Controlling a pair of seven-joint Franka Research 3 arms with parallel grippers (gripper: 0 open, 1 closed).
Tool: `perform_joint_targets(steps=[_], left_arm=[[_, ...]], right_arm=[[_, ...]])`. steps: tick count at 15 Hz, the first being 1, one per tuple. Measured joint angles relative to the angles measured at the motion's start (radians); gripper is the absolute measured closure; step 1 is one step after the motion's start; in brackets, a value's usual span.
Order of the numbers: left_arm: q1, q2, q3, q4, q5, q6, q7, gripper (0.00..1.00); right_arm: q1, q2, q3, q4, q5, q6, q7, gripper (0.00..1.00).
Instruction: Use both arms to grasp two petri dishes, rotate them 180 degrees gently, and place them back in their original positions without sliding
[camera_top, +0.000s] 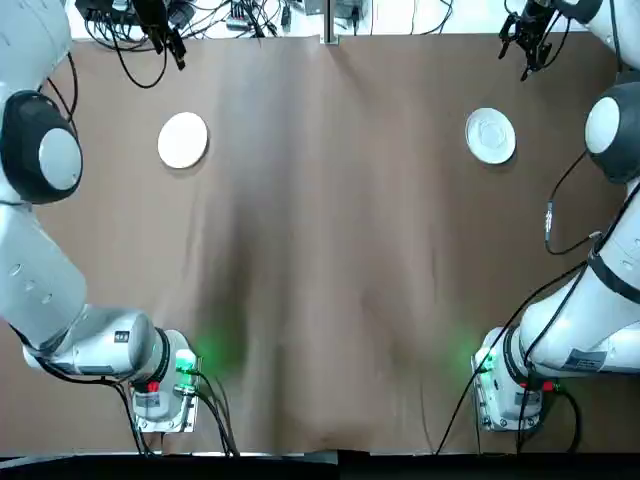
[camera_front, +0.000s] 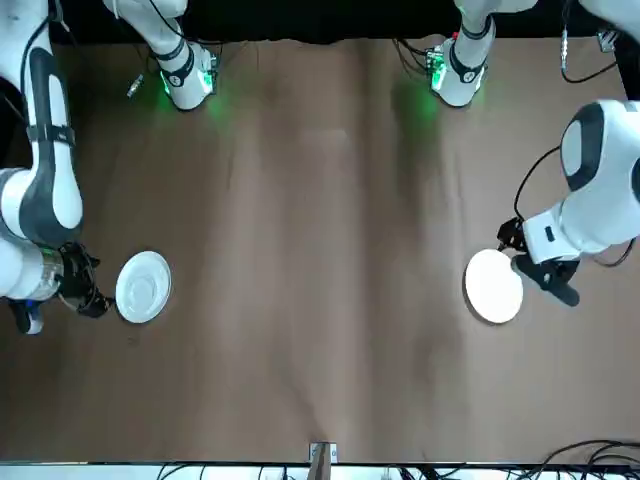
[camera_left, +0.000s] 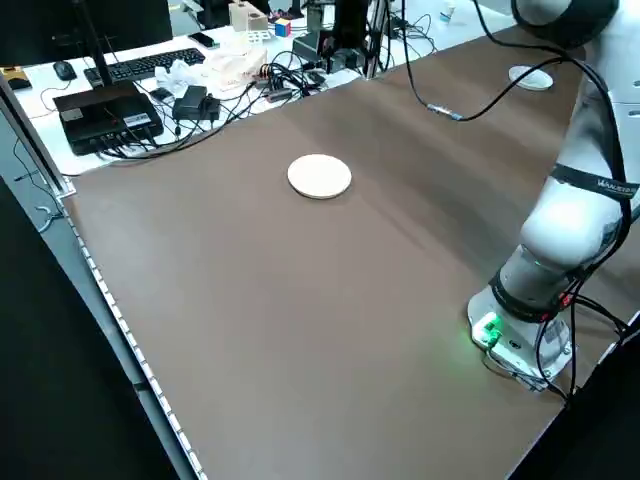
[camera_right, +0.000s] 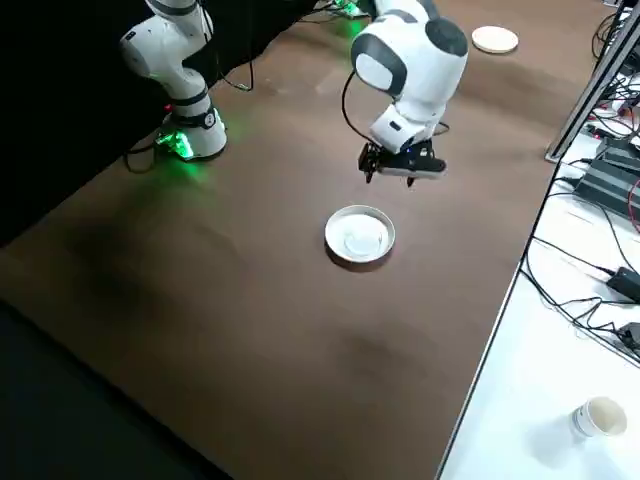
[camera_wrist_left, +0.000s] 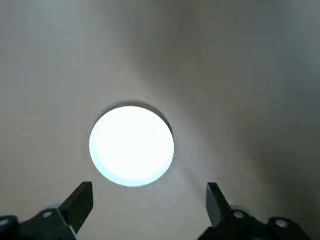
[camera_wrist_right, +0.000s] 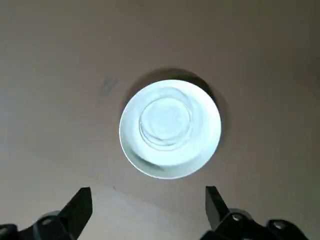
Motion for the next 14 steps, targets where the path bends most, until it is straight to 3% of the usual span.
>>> perform_joint_targets(steps=[5,10,14], left_arm=[[0.002,0.076,0.0,-0.005,0.057,0.105,0.281,0.0],[0.056,0.136,0.001,-0.098,0.067,0.355,0.68,0.0],[0.085,0.183,-0.008,-0.116,0.067,0.375,0.829,0.0]], right_arm=[[-0.065,0.074,-0.005,-0.002,0.028,0.022,0.113,0.0],[-0.079,0.16,0.0,-0.011,0.036,0.155,0.295,0.0],[-0.075,0.179,0.003,-0.048,0.039,0.184,0.345,0.0]])
